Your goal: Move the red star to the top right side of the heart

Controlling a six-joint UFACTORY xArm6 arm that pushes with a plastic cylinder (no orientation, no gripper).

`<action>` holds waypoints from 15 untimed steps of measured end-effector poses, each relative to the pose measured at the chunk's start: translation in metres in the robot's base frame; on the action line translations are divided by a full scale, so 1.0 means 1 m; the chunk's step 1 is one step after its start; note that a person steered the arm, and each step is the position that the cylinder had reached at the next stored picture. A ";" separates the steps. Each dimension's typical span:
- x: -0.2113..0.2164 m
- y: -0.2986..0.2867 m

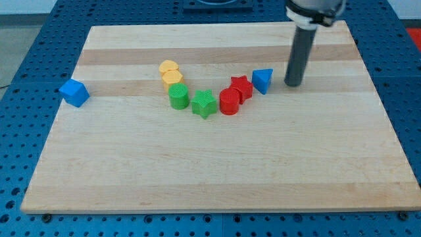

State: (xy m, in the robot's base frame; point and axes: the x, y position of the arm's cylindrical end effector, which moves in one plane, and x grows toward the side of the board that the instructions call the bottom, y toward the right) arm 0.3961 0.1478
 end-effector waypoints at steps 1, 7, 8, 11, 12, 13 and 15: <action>0.034 -0.012; -0.001 0.039; -0.029 0.011; 0.022 -0.029; 0.027 -0.089; -0.012 -0.153; -0.040 -0.187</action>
State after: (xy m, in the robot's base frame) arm 0.3559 -0.0393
